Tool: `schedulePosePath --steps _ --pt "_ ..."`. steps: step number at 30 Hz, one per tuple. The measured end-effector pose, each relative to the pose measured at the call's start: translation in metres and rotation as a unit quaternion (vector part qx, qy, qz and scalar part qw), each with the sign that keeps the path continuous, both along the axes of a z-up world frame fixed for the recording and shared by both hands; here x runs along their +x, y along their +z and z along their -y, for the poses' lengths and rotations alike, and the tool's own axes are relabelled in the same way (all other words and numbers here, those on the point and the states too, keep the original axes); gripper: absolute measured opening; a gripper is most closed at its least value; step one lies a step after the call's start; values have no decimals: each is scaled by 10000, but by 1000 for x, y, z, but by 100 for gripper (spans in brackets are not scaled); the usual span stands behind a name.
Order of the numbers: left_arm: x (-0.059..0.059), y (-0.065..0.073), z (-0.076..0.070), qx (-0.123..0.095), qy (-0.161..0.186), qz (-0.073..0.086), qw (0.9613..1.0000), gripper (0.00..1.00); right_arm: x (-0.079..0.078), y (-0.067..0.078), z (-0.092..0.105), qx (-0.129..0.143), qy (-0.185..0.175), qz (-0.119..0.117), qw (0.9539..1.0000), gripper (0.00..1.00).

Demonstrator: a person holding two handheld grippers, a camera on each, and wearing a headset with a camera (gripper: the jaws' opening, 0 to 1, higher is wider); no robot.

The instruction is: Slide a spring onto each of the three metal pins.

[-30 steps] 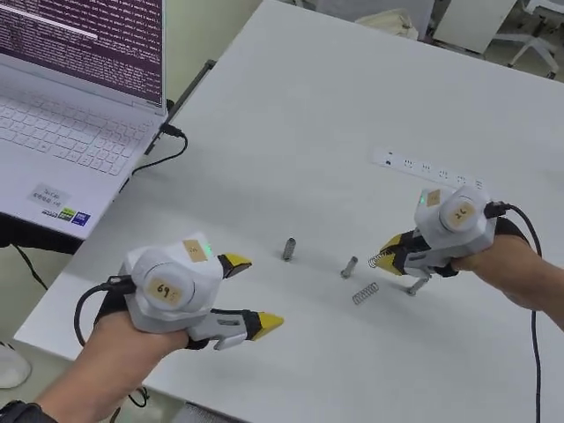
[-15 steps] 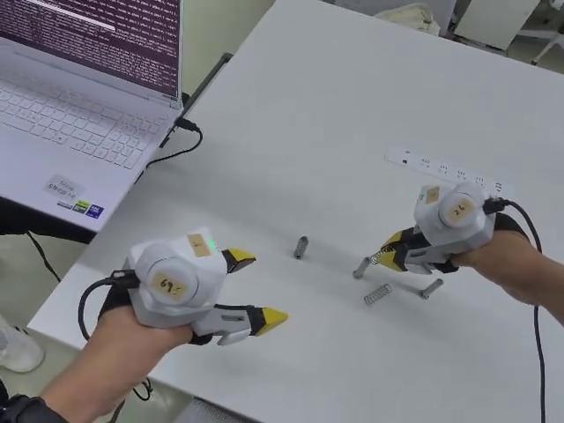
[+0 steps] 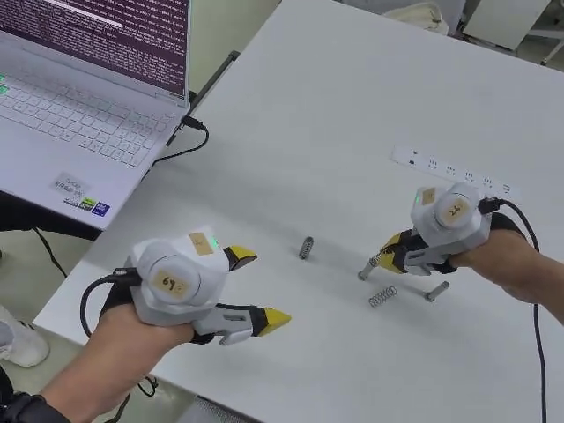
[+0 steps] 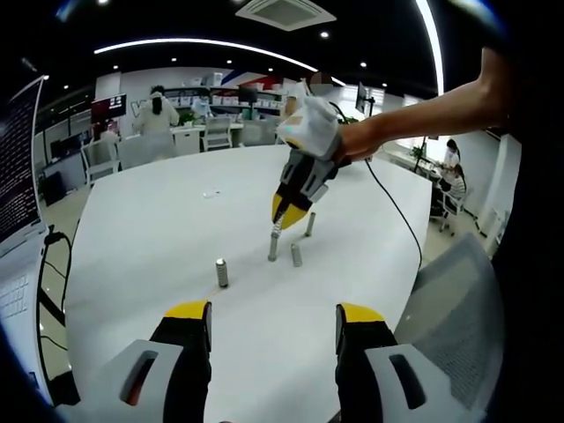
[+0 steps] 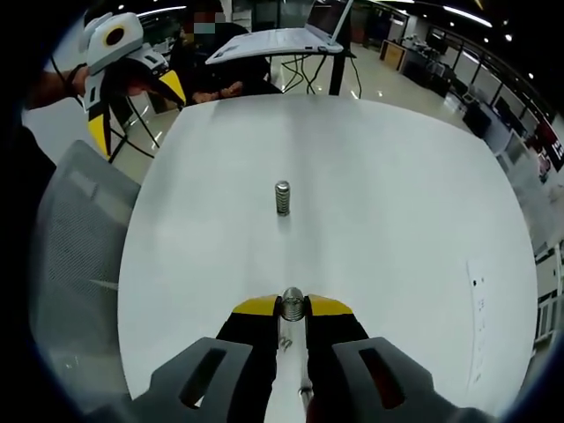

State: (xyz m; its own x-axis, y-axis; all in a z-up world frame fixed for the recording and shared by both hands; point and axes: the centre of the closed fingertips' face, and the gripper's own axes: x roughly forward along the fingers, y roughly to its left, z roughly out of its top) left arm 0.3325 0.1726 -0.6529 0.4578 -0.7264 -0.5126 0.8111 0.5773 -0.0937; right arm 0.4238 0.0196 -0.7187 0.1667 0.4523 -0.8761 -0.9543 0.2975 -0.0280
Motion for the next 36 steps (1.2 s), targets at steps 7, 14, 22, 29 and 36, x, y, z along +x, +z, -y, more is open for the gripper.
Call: schedulePosePath --steps 7,14,22,29,36 --pt "0 1 0 -8 4 -10 10000 53 3 -5 -5 -54 81 -14 10000 9" --pt "1 1 0 -20 37 -11 10000 53 3 -14 -6 -159 205 -58 9996 9" --pt "2 1 -3 -6 65 -16 10000 54 3 -26 -10 -230 293 -141 9992 9" --pt "4 2 -5 -9 140 -17 9999 54 2 -36 -11 -304 382 -225 9986 9" --pt "4 1 -7 19 152 -33 9999 53 2 -45 -11 -355 421 -290 9981 9"
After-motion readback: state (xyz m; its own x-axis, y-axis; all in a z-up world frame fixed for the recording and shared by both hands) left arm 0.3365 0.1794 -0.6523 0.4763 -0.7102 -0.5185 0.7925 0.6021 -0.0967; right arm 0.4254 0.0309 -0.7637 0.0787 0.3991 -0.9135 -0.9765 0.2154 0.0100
